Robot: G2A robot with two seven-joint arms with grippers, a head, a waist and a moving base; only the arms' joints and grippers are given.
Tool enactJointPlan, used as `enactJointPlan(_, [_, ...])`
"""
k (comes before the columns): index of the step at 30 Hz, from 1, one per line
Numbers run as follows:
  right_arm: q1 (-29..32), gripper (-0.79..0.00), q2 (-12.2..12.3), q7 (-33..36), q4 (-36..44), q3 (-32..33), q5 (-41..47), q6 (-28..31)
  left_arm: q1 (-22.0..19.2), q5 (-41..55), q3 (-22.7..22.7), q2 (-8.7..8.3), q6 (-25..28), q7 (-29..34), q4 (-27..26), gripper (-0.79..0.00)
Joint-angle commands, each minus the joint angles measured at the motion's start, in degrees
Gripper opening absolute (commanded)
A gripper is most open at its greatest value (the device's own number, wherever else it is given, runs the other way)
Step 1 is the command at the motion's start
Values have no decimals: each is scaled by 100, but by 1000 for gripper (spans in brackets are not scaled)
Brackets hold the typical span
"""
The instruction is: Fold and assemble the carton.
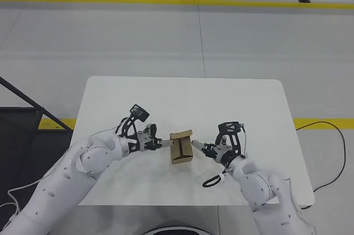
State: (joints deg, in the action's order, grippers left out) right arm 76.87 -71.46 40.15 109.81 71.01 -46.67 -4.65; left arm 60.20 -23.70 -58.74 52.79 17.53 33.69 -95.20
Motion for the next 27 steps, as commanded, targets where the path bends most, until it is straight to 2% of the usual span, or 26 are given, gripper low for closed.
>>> enactJointPlan(1, [-56,0,1,122,-42,8,35,-37,-13,-233,88,28,17,-144,-24,-3])
enactJointPlan(7, [-153,0,-3,180,-143,4,184,-52,50,-763,218,93,66,-627,-67,-135])
enactJointPlan(9, [-163,0,-1,199,-156,-2,203,-39,95,-888,250,112,60,-768,-101,-231])
enactJointPlan(15, [-228,0,9,479,-115,-198,-4,40,211,-1154,276,161,-42,-1092,-193,-397])
enactJointPlan(27, [-547,0,-40,1033,-92,-847,-742,-350,342,-1441,262,240,-204,-1218,-325,-508])
